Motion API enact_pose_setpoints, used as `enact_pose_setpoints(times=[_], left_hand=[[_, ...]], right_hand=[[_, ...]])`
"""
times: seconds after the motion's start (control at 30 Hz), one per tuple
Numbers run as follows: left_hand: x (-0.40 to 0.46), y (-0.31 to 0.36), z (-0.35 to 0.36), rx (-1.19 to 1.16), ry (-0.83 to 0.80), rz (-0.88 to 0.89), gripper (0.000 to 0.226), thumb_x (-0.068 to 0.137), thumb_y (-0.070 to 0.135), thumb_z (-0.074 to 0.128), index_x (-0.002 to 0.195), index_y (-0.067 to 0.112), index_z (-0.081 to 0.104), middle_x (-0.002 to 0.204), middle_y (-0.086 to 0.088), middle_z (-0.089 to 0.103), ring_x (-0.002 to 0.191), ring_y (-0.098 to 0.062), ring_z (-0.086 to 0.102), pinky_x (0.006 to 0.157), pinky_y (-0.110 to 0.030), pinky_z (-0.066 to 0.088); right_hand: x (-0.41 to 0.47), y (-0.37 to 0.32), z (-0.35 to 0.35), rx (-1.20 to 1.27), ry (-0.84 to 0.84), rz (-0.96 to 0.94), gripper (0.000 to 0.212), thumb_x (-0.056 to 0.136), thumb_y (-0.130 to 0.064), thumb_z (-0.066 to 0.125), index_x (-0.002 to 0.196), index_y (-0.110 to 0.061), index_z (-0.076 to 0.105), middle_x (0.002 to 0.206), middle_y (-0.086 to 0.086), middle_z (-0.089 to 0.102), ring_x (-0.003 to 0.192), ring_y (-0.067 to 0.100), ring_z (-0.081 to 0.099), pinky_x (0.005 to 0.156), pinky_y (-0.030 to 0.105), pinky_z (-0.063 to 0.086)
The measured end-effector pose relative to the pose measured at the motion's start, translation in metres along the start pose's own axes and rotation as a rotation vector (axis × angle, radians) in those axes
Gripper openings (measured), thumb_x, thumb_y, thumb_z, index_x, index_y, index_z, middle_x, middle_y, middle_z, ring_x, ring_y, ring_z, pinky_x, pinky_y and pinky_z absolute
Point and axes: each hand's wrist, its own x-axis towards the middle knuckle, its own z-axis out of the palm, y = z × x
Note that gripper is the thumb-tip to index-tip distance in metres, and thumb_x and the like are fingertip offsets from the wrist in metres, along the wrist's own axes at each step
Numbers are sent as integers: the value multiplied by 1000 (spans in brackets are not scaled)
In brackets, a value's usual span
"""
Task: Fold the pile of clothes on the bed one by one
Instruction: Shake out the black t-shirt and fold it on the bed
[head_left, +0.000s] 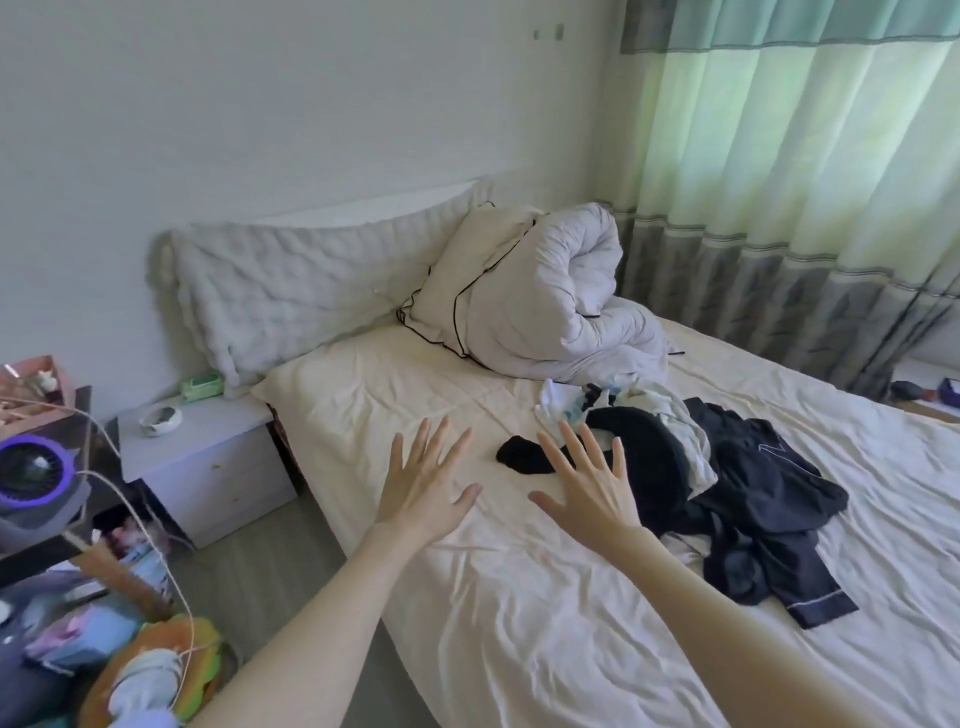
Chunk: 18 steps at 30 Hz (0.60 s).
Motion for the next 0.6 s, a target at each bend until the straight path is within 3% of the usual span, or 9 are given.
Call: enact_pose_setpoints(times=[0.3, 0.6], left_hand=[[132, -111, 57, -34, -143, 120, 70, 95, 57, 29, 150, 33, -7, 159, 1, -13, 145, -20, -16, 115, -44, -10], [217, -106, 159, -104, -366, 227, 68, 96, 53, 27, 150, 31, -8, 158, 1, -16, 145, -20, -18, 115, -45, -10]], right_hand=[[125, -33, 76, 21, -116, 173, 75, 91, -62, 37, 151, -31, 5, 160, 1, 4, 147, 23, -1, 116, 54, -1], [172, 25, 154, -5, -316, 325, 69, 94, -54, 40, 151, -29, 10, 157, 2, 18, 146, 23, 10, 116, 52, 5]])
